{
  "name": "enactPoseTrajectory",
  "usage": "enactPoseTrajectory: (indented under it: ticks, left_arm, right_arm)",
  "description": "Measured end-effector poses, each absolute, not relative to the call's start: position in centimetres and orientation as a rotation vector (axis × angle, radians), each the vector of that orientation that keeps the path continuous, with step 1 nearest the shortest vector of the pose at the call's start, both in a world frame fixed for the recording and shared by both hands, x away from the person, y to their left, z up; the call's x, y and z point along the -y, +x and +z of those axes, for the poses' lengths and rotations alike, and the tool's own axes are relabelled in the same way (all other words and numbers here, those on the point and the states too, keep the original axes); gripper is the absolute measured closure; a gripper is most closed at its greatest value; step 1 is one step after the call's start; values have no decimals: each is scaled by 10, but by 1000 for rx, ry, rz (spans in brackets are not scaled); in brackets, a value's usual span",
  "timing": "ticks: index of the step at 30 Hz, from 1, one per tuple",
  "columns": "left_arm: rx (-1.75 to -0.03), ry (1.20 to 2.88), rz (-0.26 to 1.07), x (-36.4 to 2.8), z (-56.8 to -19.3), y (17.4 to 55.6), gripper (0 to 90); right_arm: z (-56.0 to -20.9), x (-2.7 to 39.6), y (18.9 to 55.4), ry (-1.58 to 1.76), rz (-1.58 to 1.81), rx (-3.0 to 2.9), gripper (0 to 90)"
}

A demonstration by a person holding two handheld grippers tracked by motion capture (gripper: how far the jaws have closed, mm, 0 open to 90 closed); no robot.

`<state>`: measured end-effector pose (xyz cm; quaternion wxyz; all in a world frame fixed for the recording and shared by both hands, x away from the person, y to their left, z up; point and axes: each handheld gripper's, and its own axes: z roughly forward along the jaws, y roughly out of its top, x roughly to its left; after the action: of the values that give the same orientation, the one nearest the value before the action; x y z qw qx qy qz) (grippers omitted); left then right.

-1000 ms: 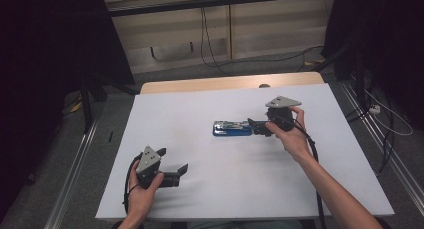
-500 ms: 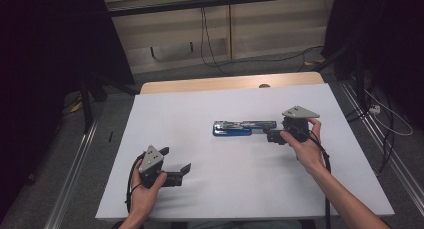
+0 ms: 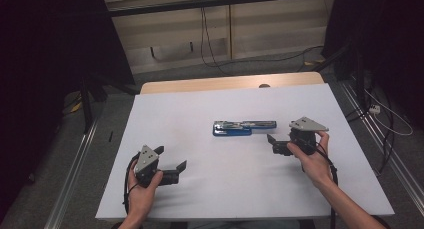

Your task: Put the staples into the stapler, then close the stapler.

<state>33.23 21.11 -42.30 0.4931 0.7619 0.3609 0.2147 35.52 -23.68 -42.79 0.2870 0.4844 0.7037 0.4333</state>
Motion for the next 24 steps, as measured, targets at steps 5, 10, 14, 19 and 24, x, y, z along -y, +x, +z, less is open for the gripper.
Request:
enactPoseTrajectory:
  ticks: [5, 10, 14, 19, 24]
  left_arm:
    - [-883, 1853, 541, -212, -422, 334, 35]
    - [-850, 1868, 542, -210, -421, 331, 35]
    - [-852, 1865, 531, -210, -421, 331, 35]
    - [-857, 1863, 515, -209, -421, 333, 35]
    - [-855, 1872, 481, -208, -423, 336, 47]
  right_arm:
    - [-429, 240, 341, 1305, 1147, -1864, 20]
    - [-429, 247, 326, 1308, 1153, -1846, 17]
    - [-435, 253, 319, 1318, 1133, -1845, 17]
    - [-438, 256, 321, 1343, 1119, -1823, 11]
    - [-437, 256, 322, 1334, 1126, -1833, 30]
